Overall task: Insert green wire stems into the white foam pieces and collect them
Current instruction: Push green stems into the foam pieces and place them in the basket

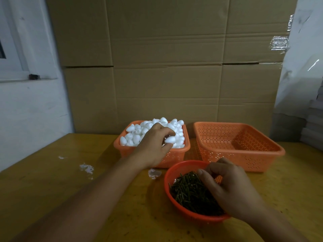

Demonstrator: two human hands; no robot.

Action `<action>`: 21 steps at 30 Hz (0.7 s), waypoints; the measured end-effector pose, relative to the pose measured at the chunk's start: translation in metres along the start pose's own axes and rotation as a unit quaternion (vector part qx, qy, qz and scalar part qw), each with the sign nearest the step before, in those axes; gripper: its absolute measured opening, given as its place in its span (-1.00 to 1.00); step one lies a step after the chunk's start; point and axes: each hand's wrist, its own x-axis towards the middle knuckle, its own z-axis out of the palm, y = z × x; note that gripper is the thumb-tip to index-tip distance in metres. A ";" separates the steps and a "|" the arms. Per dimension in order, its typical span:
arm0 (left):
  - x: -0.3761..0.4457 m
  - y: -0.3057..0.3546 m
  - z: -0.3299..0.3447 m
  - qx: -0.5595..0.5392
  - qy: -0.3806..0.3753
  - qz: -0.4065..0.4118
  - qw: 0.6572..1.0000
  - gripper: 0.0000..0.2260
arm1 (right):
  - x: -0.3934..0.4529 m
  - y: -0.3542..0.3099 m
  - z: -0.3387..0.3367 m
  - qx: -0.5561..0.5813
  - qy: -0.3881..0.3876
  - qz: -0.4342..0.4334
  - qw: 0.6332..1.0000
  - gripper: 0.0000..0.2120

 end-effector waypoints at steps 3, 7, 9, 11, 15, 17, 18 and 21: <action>-0.017 0.008 0.002 -0.068 0.022 -0.009 0.997 -0.87 | 0.000 0.000 0.000 -0.008 0.000 -0.002 1.000 -0.67; -0.038 0.020 0.005 -0.157 0.027 -0.023 0.987 -0.87 | -0.001 -0.001 0.000 -0.010 -0.001 -0.003 1.000 -0.69; -0.047 0.023 0.009 -0.185 0.020 -0.017 0.982 -0.85 | -0.001 -0.002 0.000 -0.012 -0.005 0.001 1.000 -0.71; -0.054 0.024 0.013 -0.201 0.007 -0.011 0.979 -0.80 | -0.001 -0.004 0.000 -0.014 -0.007 0.002 1.000 -0.72; -0.064 0.023 0.016 -0.232 -0.022 0.000 0.972 -0.73 | -0.001 -0.008 -0.002 -0.027 -0.021 0.014 0.999 -0.85; -0.068 0.025 0.015 -0.240 -0.030 0.008 0.970 -0.73 | -0.001 -0.010 -0.003 -0.047 -0.041 0.017 0.998 -0.95; -0.069 0.026 0.015 -0.243 -0.038 0.010 0.969 -0.74 | -0.001 -0.011 -0.004 -0.059 -0.058 0.015 0.996 -0.96; -0.071 0.029 0.015 -0.247 -0.059 0.012 0.967 -0.80 | -0.001 -0.012 -0.005 -0.117 -0.111 0.006 0.987 -0.94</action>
